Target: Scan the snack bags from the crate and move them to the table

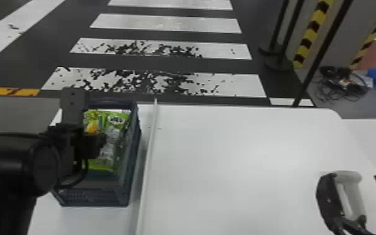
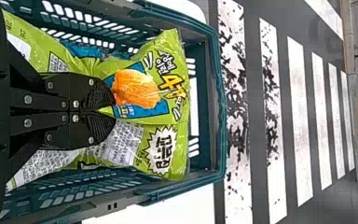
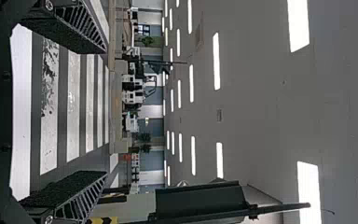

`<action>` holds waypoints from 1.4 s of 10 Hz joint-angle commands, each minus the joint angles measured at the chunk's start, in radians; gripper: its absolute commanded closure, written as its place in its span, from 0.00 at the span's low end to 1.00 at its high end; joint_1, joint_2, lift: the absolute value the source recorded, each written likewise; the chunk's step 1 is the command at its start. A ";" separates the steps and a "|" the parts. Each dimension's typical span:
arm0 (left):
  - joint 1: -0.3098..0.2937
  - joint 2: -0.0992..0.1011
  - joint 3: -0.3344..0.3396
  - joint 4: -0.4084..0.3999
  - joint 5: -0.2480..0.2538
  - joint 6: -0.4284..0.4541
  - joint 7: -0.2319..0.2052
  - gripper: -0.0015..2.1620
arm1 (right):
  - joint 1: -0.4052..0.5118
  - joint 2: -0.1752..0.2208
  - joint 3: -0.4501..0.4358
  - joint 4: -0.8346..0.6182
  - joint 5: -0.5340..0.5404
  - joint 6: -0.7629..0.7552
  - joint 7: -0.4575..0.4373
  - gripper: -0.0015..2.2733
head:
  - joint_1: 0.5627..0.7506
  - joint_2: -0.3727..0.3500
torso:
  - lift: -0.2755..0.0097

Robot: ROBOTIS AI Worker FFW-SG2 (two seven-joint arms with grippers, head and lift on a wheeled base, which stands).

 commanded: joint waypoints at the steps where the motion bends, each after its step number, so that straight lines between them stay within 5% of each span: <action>1: 0.009 0.000 -0.002 -0.035 -0.002 0.005 0.001 0.81 | 0.000 -0.001 -0.003 0.002 -0.016 0.002 0.000 0.03 | 0.70 0.47 | 0.63; 9: 0.050 0.011 -0.005 -0.116 -0.042 0.018 0.015 0.81 | 0.009 0.000 -0.006 0.003 -0.024 -0.017 0.000 0.03 | 0.70 0.47 | 0.63; 14: 0.109 0.011 0.012 -0.282 -0.023 0.039 0.012 0.81 | 0.031 0.002 -0.006 -0.014 -0.024 -0.020 0.000 0.03 | 0.70 0.46 | 0.63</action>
